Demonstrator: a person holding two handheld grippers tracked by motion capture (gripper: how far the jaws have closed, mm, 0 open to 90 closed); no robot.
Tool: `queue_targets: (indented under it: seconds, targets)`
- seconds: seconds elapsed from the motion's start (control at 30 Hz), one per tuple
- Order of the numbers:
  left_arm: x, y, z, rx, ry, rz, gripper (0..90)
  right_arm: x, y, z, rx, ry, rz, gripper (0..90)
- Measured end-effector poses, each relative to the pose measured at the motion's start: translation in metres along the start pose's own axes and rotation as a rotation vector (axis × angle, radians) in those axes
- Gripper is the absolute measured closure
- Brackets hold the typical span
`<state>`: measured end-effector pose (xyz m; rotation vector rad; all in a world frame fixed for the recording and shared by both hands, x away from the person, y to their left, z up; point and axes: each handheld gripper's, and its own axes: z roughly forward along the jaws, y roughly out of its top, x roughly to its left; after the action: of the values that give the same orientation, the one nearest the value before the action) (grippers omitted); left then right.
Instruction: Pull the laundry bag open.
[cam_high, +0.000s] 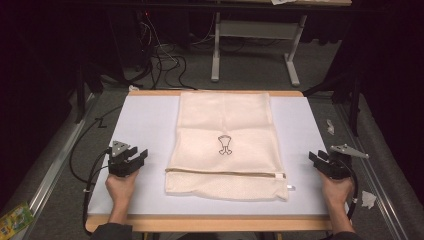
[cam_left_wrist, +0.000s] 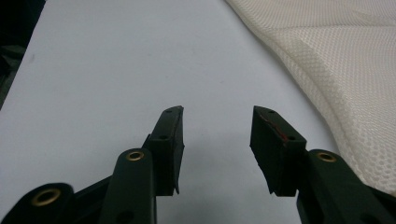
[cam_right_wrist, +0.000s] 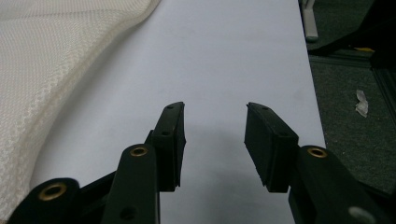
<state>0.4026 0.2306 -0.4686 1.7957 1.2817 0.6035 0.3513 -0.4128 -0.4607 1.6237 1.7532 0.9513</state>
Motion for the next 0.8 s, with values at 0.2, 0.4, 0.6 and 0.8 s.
queue_targets:
  seconds: [0.2, 0.4, 0.6, 0.8]
  targets:
    - [0.0, -0.001, 0.003, 0.008, 0.009, 0.004, 53.8, 0.0, 0.001, 0.005, 0.024, -0.004, 0.009, 58.0]
    - [0.001, 0.0, 0.005, 0.012, 0.017, -0.006, 53.5, 0.0, 0.001, 0.008, 0.035, -0.007, 0.013, 57.7]
    - [0.0, -0.001, 0.007, 0.012, 0.033, -0.013, 52.2, 0.002, 0.001, 0.011, 0.042, -0.011, 0.011, 57.1]
    - [-0.003, -0.003, 0.01, 0.015, 0.037, 0.003, 50.9, 0.002, -0.003, 0.013, 0.035, 0.006, 0.001, 56.1]
